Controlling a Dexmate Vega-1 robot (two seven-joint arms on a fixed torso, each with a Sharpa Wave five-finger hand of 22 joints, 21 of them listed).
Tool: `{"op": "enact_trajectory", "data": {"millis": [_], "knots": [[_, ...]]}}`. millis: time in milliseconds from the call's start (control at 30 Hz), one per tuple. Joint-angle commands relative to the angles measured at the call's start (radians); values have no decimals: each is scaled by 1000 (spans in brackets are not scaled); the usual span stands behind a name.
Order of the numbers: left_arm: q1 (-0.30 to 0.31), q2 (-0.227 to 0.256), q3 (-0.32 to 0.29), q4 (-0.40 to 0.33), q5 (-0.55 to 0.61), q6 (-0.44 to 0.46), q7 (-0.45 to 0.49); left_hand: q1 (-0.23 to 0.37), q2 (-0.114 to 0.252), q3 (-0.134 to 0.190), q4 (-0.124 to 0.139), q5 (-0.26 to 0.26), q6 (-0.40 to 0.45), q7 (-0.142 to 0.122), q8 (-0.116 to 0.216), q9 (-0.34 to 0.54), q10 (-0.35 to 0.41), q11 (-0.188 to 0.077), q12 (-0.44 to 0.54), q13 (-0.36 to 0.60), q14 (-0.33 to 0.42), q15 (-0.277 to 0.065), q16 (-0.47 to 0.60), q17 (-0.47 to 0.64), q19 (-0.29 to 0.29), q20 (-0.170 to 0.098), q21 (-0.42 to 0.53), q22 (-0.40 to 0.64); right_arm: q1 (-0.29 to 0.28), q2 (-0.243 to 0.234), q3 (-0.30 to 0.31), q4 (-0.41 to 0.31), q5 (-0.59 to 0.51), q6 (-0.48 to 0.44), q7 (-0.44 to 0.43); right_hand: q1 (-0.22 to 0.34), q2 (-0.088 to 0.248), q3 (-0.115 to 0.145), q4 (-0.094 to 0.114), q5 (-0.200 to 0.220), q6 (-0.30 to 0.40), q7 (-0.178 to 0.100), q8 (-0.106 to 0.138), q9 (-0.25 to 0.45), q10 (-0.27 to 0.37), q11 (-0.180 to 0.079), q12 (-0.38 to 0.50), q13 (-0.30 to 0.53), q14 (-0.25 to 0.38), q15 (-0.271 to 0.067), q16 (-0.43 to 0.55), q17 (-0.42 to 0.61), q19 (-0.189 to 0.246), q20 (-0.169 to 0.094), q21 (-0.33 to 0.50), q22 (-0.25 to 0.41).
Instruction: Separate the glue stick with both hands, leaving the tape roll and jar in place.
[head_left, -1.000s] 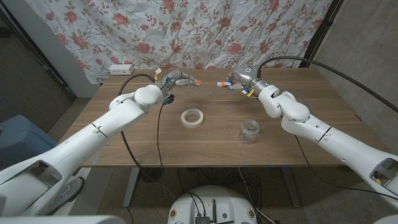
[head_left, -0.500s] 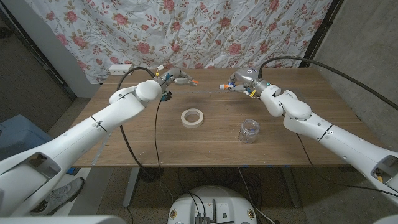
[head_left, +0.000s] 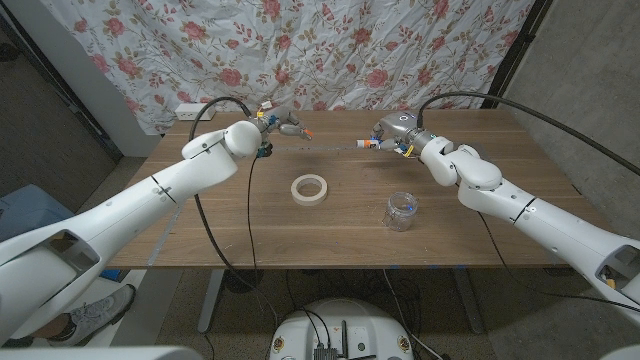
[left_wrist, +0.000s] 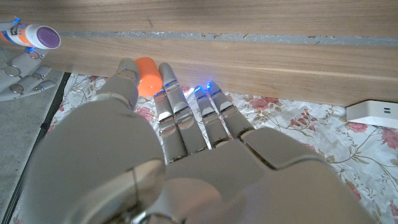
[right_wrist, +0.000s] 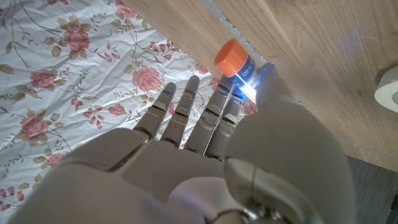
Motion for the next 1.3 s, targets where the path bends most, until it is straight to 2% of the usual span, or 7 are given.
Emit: {"op": "enact_trajectory", "data": {"millis": [33,400,567,800,1300], "knots": [[-78,8,91,-1,155,74,-107,0,10,-5,-1,6,34,24,5,2,-1,-25,1,5,-6,-28,-2,2,-2,-4,3,2,9,1,-15,35,9,-5,7,7,17,-1,4,5,39,-36,7,4,-2,2,1,5,12,-125,0,1,10,-6,0,1],[-96,5,134,-15,255,143,-181,-3,8,-9,0,6,31,22,5,2,-6,-26,1,6,-7,-31,-2,2,-8,-7,1,2,21,0,-32,80,33,20,12,6,16,-1,3,5,36,-36,5,4,-7,2,0,5,14,-126,0,2,13,-8,1,1],[-126,7,186,-23,340,193,-239,-4,7,-11,0,6,27,21,4,2,-12,-28,-1,6,-8,-32,-2,2,-11,-7,1,2,29,0,-39,99,42,37,10,8,16,-1,2,5,35,-36,4,4,-8,2,0,5,13,-128,0,3,13,-9,1,1],[-134,3,215,-24,409,224,-284,-7,8,-13,2,6,19,21,2,3,-23,-27,-3,6,-9,-32,-1,2,-14,-5,0,2,37,-2,-48,111,43,46,14,7,16,0,3,6,35,-36,3,4,-9,2,0,5,12,-128,-1,4,14,-10,1,1],[-86,6,205,-27,472,256,-305,-13,9,-17,3,7,3,10,0,3,-38,-33,-4,6,-12,-30,-2,2,-17,-7,1,2,29,-3,-55,109,45,27,27,7,18,0,2,5,34,-36,1,5,-13,2,-1,5,13,-129,1,7,15,-12,1,2]]}}
